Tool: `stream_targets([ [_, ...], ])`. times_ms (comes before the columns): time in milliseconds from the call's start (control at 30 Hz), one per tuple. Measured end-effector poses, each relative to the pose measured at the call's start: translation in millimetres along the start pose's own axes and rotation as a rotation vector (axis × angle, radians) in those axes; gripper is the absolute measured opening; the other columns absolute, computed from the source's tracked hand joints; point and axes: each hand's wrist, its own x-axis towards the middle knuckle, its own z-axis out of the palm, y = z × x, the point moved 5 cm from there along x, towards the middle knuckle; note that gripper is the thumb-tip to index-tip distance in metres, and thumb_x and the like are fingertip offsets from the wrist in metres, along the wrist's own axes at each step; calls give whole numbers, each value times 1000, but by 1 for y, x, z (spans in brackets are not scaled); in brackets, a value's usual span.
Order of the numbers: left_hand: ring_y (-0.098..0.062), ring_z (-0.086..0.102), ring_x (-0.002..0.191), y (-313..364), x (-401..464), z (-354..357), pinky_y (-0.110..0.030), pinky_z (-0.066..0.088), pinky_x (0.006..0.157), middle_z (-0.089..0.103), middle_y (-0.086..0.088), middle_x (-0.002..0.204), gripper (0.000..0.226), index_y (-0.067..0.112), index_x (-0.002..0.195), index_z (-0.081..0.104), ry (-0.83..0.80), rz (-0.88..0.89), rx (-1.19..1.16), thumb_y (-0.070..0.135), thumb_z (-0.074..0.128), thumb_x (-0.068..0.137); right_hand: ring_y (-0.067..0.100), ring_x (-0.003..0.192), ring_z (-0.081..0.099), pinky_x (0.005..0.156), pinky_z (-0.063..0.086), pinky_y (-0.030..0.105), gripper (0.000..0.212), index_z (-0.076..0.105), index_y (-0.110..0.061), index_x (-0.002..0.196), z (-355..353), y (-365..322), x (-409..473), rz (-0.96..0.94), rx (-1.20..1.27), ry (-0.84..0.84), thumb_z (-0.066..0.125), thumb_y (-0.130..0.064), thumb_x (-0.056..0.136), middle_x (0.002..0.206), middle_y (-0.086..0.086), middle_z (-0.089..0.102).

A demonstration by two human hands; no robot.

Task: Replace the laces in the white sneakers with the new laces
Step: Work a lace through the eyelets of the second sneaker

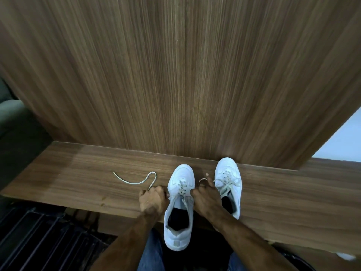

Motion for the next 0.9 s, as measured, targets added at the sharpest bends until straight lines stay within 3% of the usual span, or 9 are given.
stream_targets([
  [100, -20, 58, 116, 1, 1, -2, -34, 28, 103, 64, -2, 121, 36, 25, 114, 62, -47, -47, -86, 47, 42, 94, 29, 110, 52, 115, 25, 39, 26, 70, -15, 97, 6, 4, -1, 14, 97, -59, 53, -12, 78, 96, 10, 67],
  [200, -22, 58, 113, -3, -1, -9, -35, 32, 101, 67, -2, 113, 31, 29, 110, 62, -24, -31, -150, 46, 45, 92, 24, 109, 57, 86, 50, 31, 26, 69, -21, 103, 2, 21, -6, 98, 465, -104, 52, -15, 84, 107, 6, 62],
  [333, -22, 64, 97, 14, -19, -33, -29, 46, 79, 70, 4, 101, 16, 29, 98, 68, 170, 123, -438, 28, 55, 88, 8, 68, 64, 65, 47, 20, 30, 69, -11, 102, -25, 43, -13, 326, 1295, -76, 50, 6, 86, 75, 3, 68],
  [400, -16, 66, 88, 37, -31, -37, -26, 49, 75, 71, 7, 96, 15, 25, 94, 72, 146, 291, -679, 22, 59, 87, 12, 67, 64, 59, 45, 20, 26, 67, -7, 104, -42, 49, -10, 393, 1606, -24, 52, 7, 88, 76, 7, 68],
  [500, -5, 64, 97, 73, -47, -32, -26, 52, 83, 69, 12, 104, 24, 24, 110, 69, 48, 397, -974, 31, 57, 91, 16, 74, 67, 74, 50, 28, 24, 67, -6, 104, -57, 48, -3, 471, 1922, 40, 51, 6, 90, 81, 7, 70],
  [567, -3, 63, 100, 88, -50, -32, -22, 51, 87, 69, 8, 108, 26, 16, 119, 66, -20, 305, -1230, 21, 55, 96, 17, 77, 68, 75, 53, 26, 23, 67, -6, 99, -63, 49, 0, 541, 2009, 106, 50, 7, 90, 82, 7, 70],
  [633, -2, 64, 82, 96, -53, -35, -17, 50, 75, 70, 1, 93, 21, 4, 113, 65, -117, 225, -1408, 10, 52, 98, 18, 79, 67, 75, 53, 27, 22, 67, -5, 96, -67, 49, 0, 579, 2065, 137, 49, 8, 91, 82, 8, 70],
  [800, -1, 56, 57, 80, -54, -44, -12, 42, 61, 62, 2, 62, 22, 0, 84, 65, -237, 362, -1243, 10, 50, 98, 19, 78, 68, 71, 54, 29, 21, 64, -5, 97, -61, 61, -4, 642, 2064, 161, 50, 9, 90, 82, 9, 70],
  [900, 0, 53, 51, 37, -31, -36, -14, 43, 58, 59, 8, 56, 19, 7, 81, 66, -177, 275, -1155, 8, 54, 96, 18, 73, 66, 73, 55, 32, 21, 64, -8, 92, -42, 87, -12, 735, 1940, 232, 51, 8, 89, 87, 13, 69],
])
